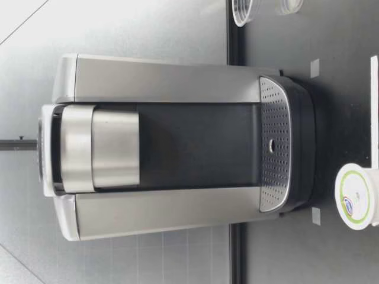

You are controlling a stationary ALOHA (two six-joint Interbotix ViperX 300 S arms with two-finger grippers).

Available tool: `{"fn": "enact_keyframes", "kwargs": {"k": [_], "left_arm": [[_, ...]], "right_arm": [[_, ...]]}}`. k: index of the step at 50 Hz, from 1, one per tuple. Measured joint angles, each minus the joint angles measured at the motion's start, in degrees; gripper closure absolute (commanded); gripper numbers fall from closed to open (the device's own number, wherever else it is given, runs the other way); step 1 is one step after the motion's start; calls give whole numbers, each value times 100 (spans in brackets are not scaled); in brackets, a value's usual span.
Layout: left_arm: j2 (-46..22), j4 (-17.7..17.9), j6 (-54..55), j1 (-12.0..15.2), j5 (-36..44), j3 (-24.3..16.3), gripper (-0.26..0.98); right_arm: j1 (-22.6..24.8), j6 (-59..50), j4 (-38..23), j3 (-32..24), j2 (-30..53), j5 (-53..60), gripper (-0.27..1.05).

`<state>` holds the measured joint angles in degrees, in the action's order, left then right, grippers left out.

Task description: Place the coffee capsule inside the capsule container, then place the cup onto the center of the cup tray, then push the 'Hot Water' and 'Travel Mug' buttons.

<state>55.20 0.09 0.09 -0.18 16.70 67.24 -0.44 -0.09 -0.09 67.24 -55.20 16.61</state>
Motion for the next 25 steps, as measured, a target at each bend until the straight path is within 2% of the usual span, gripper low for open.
{"fn": "enact_keyframes", "kwargs": {"k": [4,10,16,25], "left_arm": [[-18,-9,-35,0,-9,26,56],[-79,-18,53,0,-9,132,58],[-272,-18,105,0,-9,229,58],[-923,-9,352,0,-9,246,58]], "right_arm": [[-9,0,0,-9,35,35,69],[-9,0,0,-26,290,272,70],[0,-26,-9,-79,791,633,70],[-9,-492,0,-325,1819,800,70]]}}
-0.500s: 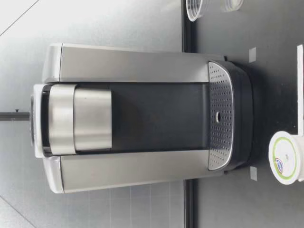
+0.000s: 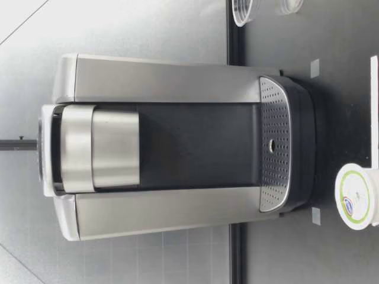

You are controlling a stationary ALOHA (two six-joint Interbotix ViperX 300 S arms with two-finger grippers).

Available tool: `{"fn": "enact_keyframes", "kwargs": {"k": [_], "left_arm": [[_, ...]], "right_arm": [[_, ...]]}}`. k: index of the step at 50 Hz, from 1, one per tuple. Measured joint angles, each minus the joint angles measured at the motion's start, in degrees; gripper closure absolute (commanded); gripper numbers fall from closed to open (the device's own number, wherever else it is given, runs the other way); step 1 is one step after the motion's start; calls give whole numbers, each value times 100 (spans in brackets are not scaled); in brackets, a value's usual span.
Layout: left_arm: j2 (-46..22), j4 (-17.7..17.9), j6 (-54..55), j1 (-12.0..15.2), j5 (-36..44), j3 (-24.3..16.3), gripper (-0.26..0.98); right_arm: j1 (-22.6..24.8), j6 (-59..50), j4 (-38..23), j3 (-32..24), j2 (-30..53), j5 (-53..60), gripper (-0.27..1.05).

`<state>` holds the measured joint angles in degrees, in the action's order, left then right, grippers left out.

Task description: Place the coffee capsule inside the capsule container, then place the cup onto the center of the cup tray, then push the 'Hot Water' and 'Travel Mug' buttons.

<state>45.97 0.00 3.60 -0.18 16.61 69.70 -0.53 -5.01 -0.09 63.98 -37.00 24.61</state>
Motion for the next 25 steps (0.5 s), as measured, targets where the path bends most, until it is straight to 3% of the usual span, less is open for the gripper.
{"fn": "enact_keyframes", "kwargs": {"k": [11,25], "left_arm": [[-1134,0,123,9,-97,-26,58],[-1960,-9,79,0,-905,-527,48]], "right_arm": [[9,-598,-18,-387,1248,0,70],[132,-624,-35,-1107,2689,-193,70]]}}
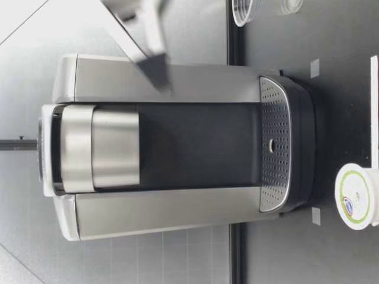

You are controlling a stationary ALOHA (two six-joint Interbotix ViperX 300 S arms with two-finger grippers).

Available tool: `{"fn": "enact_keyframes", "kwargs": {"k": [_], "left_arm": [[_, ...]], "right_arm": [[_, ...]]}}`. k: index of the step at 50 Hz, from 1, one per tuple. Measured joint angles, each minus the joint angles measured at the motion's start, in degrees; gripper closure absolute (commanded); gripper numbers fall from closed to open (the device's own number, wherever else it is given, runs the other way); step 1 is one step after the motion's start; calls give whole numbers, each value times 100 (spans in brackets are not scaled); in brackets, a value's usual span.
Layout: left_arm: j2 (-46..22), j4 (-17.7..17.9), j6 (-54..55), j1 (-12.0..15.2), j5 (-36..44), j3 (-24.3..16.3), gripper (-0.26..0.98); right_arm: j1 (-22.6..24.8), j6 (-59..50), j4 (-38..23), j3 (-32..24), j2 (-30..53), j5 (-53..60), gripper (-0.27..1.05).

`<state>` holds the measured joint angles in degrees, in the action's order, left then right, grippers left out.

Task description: Place the coffee capsule inside the capsule container, then place the cup onto the center of the cup tray, then push the 'Hot Water' and 'Travel Mug' buttons.

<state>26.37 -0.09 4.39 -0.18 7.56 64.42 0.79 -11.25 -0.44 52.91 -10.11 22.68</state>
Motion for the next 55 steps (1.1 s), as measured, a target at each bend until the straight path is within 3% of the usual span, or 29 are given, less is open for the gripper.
{"fn": "enact_keyframes", "kwargs": {"k": [6,17,33,55], "left_arm": [[-246,-26,-79,-35,-193,-149,32],[-826,-44,-237,-343,-264,-369,-5],[-1854,-53,-650,-404,-316,-905,-4],[-2496,-53,-738,-404,-554,-1397,-4]], "right_arm": [[18,18,-79,-272,396,-325,70],[149,35,-422,-598,844,-791,70],[229,53,-659,-879,1468,-870,70],[237,53,-677,-1046,1819,-888,70]]}}
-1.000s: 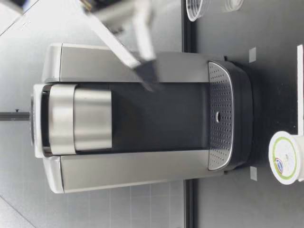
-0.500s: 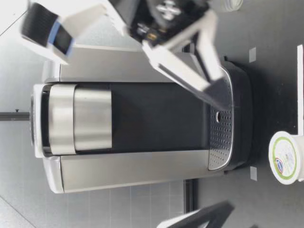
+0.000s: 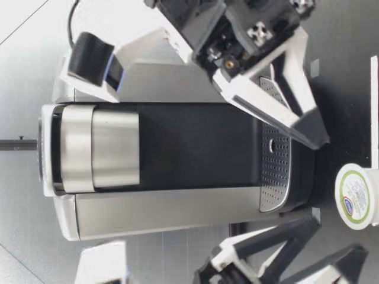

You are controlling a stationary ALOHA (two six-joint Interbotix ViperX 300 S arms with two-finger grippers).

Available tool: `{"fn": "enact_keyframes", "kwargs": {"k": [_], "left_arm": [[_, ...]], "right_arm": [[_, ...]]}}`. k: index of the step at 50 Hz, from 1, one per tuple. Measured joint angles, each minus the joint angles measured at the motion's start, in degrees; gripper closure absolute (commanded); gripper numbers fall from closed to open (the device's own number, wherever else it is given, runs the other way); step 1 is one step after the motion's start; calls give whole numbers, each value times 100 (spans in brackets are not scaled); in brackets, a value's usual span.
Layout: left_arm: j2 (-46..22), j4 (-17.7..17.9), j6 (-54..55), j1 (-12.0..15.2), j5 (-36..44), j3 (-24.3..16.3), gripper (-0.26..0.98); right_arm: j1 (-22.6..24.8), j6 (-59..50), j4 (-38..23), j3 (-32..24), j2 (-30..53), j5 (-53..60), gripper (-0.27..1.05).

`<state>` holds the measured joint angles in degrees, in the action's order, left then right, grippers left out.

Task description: Place the coffee capsule inside the capsule container, then place the cup onto the center of the cup tray, then push the 'Hot Water' and 'Travel Mug' buttons.

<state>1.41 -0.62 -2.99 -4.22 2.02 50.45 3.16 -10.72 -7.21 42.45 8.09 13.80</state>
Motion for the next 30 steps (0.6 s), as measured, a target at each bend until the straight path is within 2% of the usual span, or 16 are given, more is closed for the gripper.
{"fn": "enact_keyframes", "kwargs": {"k": [30], "left_arm": [[-580,9,-35,-9,9,-360,-4]], "right_arm": [[0,0,9,-202,237,0,70]]}}
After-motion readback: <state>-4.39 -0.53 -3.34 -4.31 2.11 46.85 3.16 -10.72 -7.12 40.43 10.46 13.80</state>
